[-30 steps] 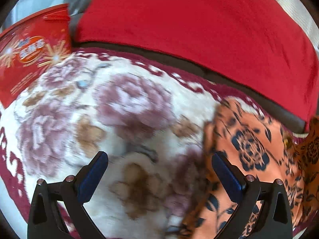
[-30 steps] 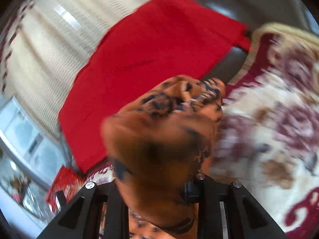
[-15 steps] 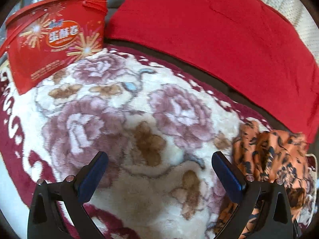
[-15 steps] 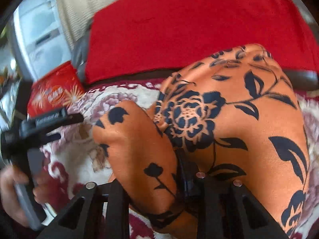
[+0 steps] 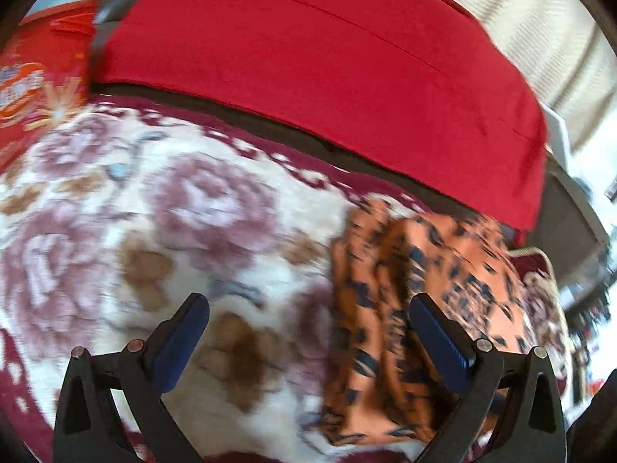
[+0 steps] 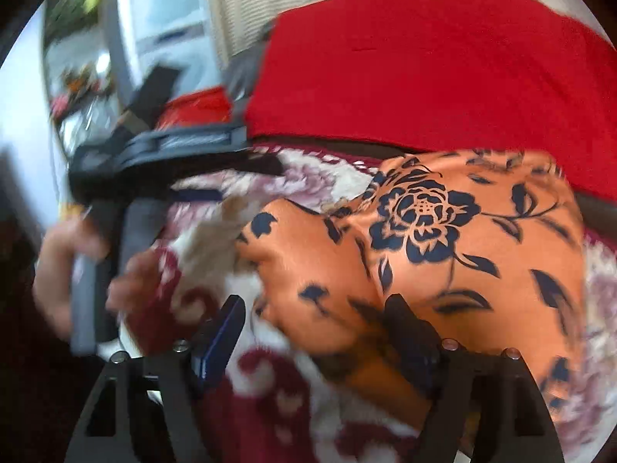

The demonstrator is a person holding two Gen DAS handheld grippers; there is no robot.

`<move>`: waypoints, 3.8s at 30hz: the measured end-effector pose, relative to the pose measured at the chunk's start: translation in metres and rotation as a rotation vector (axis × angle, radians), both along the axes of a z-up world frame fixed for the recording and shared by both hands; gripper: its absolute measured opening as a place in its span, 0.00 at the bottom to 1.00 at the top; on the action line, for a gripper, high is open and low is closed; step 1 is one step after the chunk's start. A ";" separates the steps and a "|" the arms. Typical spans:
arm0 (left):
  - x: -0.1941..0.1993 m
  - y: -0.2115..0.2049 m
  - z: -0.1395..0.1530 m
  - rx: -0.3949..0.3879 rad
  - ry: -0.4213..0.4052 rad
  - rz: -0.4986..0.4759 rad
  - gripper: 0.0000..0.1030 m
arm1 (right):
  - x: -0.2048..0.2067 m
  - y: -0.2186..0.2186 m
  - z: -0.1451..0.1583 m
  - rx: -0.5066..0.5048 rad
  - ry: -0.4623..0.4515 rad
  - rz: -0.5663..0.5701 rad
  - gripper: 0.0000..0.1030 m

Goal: Fold small clothes

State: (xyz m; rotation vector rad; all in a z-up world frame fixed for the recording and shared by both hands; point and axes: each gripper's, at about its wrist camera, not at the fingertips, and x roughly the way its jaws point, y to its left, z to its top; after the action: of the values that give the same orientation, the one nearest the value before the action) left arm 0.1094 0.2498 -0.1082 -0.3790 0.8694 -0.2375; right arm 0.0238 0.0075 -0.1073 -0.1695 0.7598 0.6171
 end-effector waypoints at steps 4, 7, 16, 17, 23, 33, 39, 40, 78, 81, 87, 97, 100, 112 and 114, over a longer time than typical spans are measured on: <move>-0.002 -0.011 -0.005 -0.065 0.043 -0.090 1.00 | -0.014 -0.051 0.025 0.128 0.043 -0.003 0.75; -0.009 -0.012 0.002 -0.118 0.010 -0.114 1.00 | -0.005 -0.098 0.041 0.250 0.050 -0.109 0.54; -0.013 -0.068 -0.009 0.105 0.000 -0.291 0.49 | 0.075 -0.140 -0.002 0.247 0.243 -0.334 0.33; -0.011 -0.073 -0.017 0.141 0.035 -0.298 0.49 | 0.077 -0.134 -0.011 0.203 0.231 -0.340 0.33; -0.007 -0.076 -0.023 0.178 0.042 -0.301 0.49 | 0.093 -0.135 0.016 0.223 0.178 -0.338 0.33; -0.003 -0.081 -0.010 0.188 -0.009 -0.275 0.56 | 0.195 -0.122 -0.015 0.204 0.368 -0.403 0.34; 0.011 -0.068 0.018 0.011 -0.086 -0.233 0.86 | 0.161 -0.142 0.015 0.302 0.275 -0.390 0.34; 0.018 -0.067 0.019 -0.044 -0.075 -0.230 0.87 | 0.155 -0.148 0.018 0.327 0.269 -0.388 0.34; 0.057 -0.086 -0.009 -0.057 0.080 -0.166 0.34 | 0.167 -0.156 -0.039 0.532 0.380 -0.443 0.55; 0.049 -0.085 -0.005 -0.018 0.065 -0.165 0.34 | 0.159 -0.152 -0.029 0.475 0.346 -0.440 0.58; 0.009 -0.076 0.016 -0.009 0.028 -0.200 0.64 | 0.132 -0.153 -0.008 0.368 0.327 -0.394 0.58; 0.004 -0.066 -0.024 -0.030 0.172 -0.261 0.77 | 0.135 -0.160 -0.035 0.457 0.545 -0.330 0.69; 0.006 -0.061 -0.026 -0.115 0.170 -0.273 0.43 | 0.133 -0.160 -0.042 0.504 0.555 -0.339 0.65; 0.002 -0.065 -0.007 0.040 0.026 -0.195 0.27 | 0.124 -0.142 -0.018 0.472 0.295 -0.347 0.47; 0.012 -0.071 -0.031 0.075 0.141 -0.194 0.36 | 0.131 -0.134 -0.036 0.417 0.345 -0.365 0.48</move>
State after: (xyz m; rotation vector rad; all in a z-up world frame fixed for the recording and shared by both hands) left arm 0.1210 0.1792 -0.1394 -0.2431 1.0528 -0.3598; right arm 0.1552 -0.1269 -0.1435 0.4617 0.9471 0.4464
